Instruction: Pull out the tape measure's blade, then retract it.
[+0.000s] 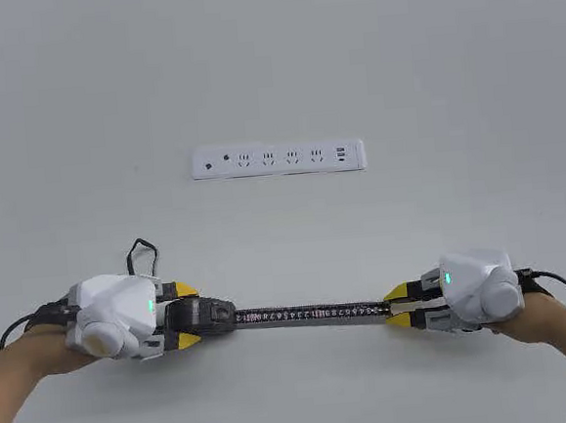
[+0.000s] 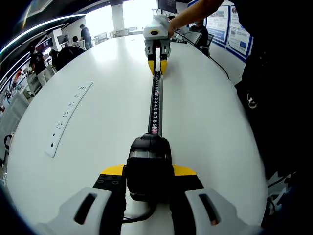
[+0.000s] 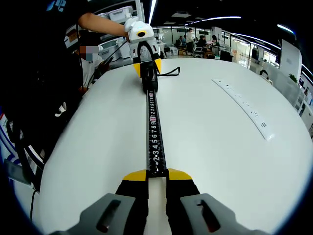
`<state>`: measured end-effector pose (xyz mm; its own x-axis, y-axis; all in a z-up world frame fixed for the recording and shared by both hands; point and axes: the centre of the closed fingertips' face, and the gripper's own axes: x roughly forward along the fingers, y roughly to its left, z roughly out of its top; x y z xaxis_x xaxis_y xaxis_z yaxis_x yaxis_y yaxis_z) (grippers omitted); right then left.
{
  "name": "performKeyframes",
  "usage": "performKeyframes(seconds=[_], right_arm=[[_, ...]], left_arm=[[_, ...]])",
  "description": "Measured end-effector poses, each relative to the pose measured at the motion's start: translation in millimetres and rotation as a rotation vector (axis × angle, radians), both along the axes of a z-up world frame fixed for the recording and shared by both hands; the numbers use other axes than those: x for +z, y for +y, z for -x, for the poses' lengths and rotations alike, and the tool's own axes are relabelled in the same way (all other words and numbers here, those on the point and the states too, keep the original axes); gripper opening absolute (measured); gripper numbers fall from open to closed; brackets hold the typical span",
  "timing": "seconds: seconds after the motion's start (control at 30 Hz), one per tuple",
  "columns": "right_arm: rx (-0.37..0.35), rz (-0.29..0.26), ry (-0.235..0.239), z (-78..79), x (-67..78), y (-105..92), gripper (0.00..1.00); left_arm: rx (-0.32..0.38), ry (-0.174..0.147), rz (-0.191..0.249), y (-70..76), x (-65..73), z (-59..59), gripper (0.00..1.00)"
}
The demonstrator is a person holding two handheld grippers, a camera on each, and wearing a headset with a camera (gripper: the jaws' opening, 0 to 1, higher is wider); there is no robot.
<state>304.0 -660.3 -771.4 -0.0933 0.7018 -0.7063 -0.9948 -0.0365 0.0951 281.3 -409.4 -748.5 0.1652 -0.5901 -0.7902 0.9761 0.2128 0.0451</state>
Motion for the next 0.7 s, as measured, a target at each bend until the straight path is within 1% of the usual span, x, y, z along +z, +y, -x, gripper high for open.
performKeyframes(seconds=[0.17,0.3,0.37,0.47,0.5,0.57,0.63,0.67,0.7], right_arm=[[0.008,0.003,-0.003,0.7,-1.0,-1.7,0.1],[0.005,0.005,-0.005,0.0,-2.9,-2.9,0.11],[0.011,0.013,-0.014,0.7,-5.5,-2.2,0.11],[0.01,0.019,-0.014,0.4,-9.0,-2.9,0.11],[0.019,0.022,-0.026,0.3,-10.1,-2.9,0.12],[0.022,0.03,-0.022,0.6,-12.5,-3.0,0.12],[0.017,0.028,-0.021,-0.7,-11.3,-3.3,0.12],[0.034,0.032,-0.035,-0.5,-10.7,-3.6,0.12],[0.037,0.035,-0.037,0.2,-11.1,-3.3,0.13]], left_arm=[[-0.007,-0.004,-0.003,-2.1,-0.7,0.7,0.3],[-0.001,-0.001,0.0,-1.8,-0.9,0.1,0.3],[-0.009,-0.003,-0.005,-3.1,-1.3,0.5,0.3],[-0.007,-0.004,-0.005,-2.7,-2.7,0.0,0.3],[-0.008,-0.006,-0.004,-2.5,-2.9,0.1,0.3],[-0.01,-0.008,-0.007,-2.9,-2.5,0.1,0.31],[-0.013,-0.01,-0.014,-4.5,-1.6,0.0,0.31],[-0.017,-0.011,-0.019,-5.5,-1.4,-0.1,0.31],[-0.019,-0.011,-0.021,-5.6,-1.4,-0.1,0.31]])
